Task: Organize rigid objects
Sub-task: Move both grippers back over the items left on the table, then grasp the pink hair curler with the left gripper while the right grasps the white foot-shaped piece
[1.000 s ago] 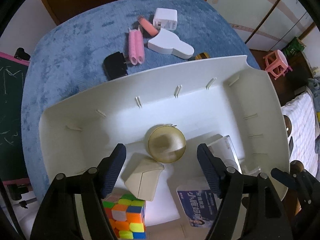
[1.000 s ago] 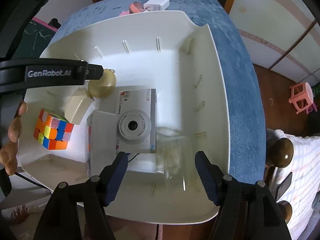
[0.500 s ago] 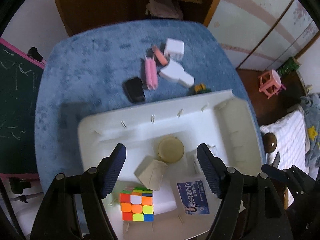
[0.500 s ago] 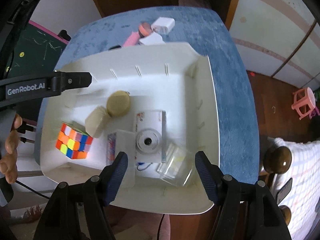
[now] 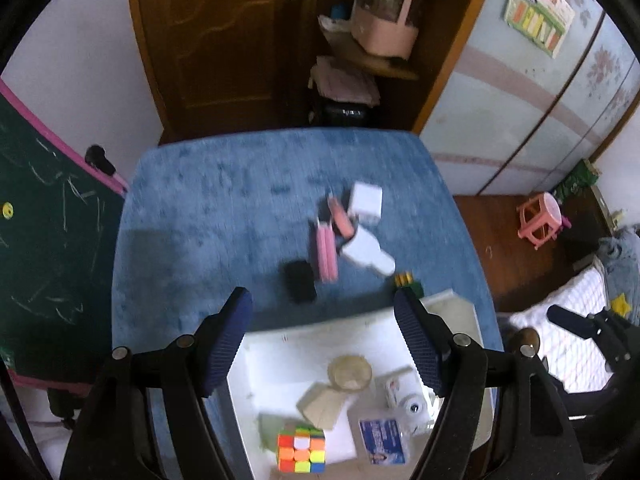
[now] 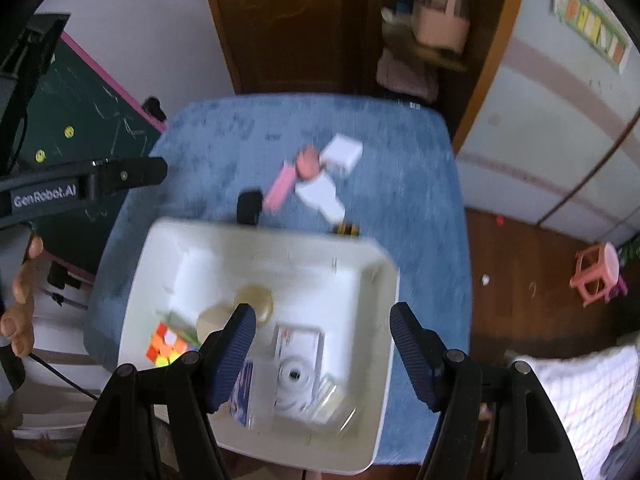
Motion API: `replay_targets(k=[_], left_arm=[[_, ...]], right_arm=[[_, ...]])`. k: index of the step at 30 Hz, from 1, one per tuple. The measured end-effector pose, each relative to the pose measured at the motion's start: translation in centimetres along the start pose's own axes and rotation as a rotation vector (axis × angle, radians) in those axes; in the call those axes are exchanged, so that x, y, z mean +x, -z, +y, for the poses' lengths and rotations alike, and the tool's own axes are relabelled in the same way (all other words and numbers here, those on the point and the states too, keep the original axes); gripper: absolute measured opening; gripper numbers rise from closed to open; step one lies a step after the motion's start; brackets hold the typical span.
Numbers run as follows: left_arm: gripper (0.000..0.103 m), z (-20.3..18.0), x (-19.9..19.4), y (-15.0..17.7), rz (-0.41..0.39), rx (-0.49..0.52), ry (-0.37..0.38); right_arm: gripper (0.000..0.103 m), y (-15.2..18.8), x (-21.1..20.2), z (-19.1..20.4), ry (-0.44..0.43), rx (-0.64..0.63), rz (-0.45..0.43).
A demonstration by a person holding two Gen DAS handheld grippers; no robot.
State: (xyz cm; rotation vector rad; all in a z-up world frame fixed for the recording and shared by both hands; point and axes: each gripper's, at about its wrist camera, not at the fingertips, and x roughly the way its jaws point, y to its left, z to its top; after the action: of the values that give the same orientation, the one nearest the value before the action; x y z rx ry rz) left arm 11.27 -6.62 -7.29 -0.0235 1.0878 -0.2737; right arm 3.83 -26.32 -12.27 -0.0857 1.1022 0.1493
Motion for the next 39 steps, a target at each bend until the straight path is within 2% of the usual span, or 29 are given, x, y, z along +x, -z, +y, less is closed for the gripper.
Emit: replay_targets(k=[8,10,12,18,22,27,33,39], left_arm=[[0.077,-0.9,0.9,-5.0,-0.049,0.000,-0.019],[0.082,-1.1,2.1,-5.8,-0.041,0.005,-0.033],[0.082,-1.3,3.9,-6.4,-0.017,0.015,-0.057],[0.082,-0.5,12.8,-6.7,0.154,0.022,-0.119],[0.082,0.6,18.9,-5.9,0.284,-0.022,-0.123],[0.082,1.5,23.8,-5.1,0.385,-0.058,-0.138],[0.082,1.4,26.1,-4.2,0.430,-0.055,-0.105],[0.082,1.1,26.3,-4.0,0.441,-0.035,-0.083]], right_arm=[[0.070,-6.5,-1.2,-1.6,0.058,-0.090,-0.076],[0.070,-8.1,-0.8,-2.0,0.062,-0.106,-0.086],[0.071,-9.7,0.2,-2.5,0.045,-0.116,-0.087],[0.072,-13.1,6.8,-3.7,-0.017,-0.142,-0.021],[0.072,-13.9,11.7,-3.6,-0.058,-0.173,0.036],[0.072,-14.0,17.9,-3.1,-0.081,-0.218,0.123],[0.072,-12.9,22.2,-2.6,-0.102,-0.253,0.200],[0.072,-11.9,23.8,-2.0,-0.130,-0.285,0.239]])
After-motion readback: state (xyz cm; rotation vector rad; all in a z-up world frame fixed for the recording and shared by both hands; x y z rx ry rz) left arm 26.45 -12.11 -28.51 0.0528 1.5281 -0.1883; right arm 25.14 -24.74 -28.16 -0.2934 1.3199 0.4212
